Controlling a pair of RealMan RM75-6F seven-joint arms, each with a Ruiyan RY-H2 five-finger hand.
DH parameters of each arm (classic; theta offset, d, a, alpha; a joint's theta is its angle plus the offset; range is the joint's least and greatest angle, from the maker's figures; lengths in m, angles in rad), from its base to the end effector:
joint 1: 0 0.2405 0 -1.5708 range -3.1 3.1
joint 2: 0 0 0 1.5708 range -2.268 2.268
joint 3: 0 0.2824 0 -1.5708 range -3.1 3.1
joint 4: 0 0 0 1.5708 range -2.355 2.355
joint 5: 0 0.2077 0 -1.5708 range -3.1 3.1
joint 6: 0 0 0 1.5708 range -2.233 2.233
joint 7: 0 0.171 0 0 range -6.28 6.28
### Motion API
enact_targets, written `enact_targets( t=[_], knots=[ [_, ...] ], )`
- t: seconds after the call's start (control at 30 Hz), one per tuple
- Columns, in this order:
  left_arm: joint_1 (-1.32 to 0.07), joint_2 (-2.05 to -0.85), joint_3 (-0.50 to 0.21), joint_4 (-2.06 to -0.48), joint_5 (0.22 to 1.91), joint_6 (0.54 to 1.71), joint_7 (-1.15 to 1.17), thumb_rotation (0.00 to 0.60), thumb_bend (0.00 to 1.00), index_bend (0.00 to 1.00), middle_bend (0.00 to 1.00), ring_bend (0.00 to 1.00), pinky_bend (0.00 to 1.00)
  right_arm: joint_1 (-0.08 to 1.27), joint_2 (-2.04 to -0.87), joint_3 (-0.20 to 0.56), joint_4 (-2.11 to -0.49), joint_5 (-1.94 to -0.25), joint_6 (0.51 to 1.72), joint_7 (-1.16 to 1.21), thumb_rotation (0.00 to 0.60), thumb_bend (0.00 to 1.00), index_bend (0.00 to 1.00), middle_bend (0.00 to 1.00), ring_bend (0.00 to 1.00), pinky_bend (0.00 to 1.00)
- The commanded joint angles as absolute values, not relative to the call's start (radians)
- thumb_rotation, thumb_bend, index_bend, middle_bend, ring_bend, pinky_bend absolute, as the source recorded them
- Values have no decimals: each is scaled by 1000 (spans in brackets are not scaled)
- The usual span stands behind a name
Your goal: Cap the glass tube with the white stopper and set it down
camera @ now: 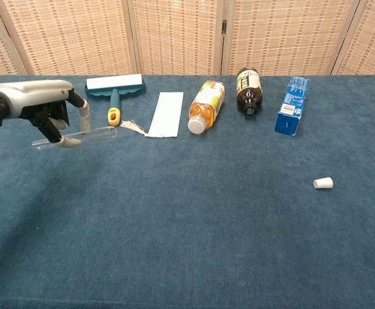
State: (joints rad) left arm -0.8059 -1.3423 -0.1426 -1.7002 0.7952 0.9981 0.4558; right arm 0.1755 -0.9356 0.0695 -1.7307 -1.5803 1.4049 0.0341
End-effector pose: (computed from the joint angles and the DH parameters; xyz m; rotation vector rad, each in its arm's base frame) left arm -0.1725 0.3901 0.0328 -1.7698 -1.0535 -0.7750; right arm -0.2894 -0.2386 0.2074 1.5533 -0.8258 0.9515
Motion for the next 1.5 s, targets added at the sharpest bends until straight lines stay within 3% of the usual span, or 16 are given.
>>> enact_targets(
  t=[0.03, 0.37, 0.53, 0.63, 0.7, 0.77, 0.9, 1.07, 1.13, 1.5],
  knots=[
    [-778, -1303, -143, -1751, 848, 1020, 423, 600, 375, 602, 1000, 1000, 1000, 208, -924, 72, -1753, -1573, 1353, 4, 600, 290, 103, 154, 44, 118],
    [-743, -1258, -127, -1822, 939, 1048, 393, 600, 375, 598, 1000, 1000, 1000, 298, -929, 77, -1782, -1519, 1187, -90, 600, 365, 170, 154, 44, 118],
    [-737, -1256, -119, -1828, 954, 1048, 393, 600, 374, 597, 1000, 1000, 1000, 336, -940, 76, -1781, -1475, 1112, -153, 600, 362, 176, 207, 119, 164],
    [-733, -1259, -115, -1831, 961, 1048, 395, 600, 375, 597, 1000, 1000, 1000, 359, -952, 80, -1777, -1434, 1072, -209, 600, 368, 198, 340, 314, 359],
    [-732, -1261, -111, -1832, 964, 1047, 399, 600, 375, 597, 1000, 1000, 1000, 376, -959, 79, -1778, -1404, 1038, -246, 600, 419, 205, 527, 565, 623],
    [-731, -1262, -109, -1832, 965, 1046, 403, 600, 375, 597, 1000, 1000, 1000, 396, -963, 74, -1781, -1378, 997, -280, 600, 489, 206, 678, 743, 809],
    [-731, -1269, -105, -1828, 965, 1043, 408, 600, 375, 597, 1000, 1000, 1000, 433, -963, 60, -1796, -1332, 916, -329, 600, 660, 206, 926, 975, 985],
    [-732, -1280, -100, -1821, 966, 1034, 415, 600, 378, 597, 1000, 1000, 1000, 480, -974, 41, -1804, -1262, 822, -382, 600, 935, 206, 1000, 1000, 1000],
    [-732, -1284, -98, -1818, 966, 1031, 416, 600, 378, 597, 1000, 1000, 1000, 498, -982, 34, -1802, -1234, 792, -398, 600, 991, 206, 1000, 1000, 1000],
    [-731, -1299, -98, -1807, 965, 1026, 421, 600, 378, 595, 1000, 1000, 1000, 575, -1075, 13, -1731, -1129, 699, -419, 600, 1000, 206, 1000, 1000, 1000]
  ],
)
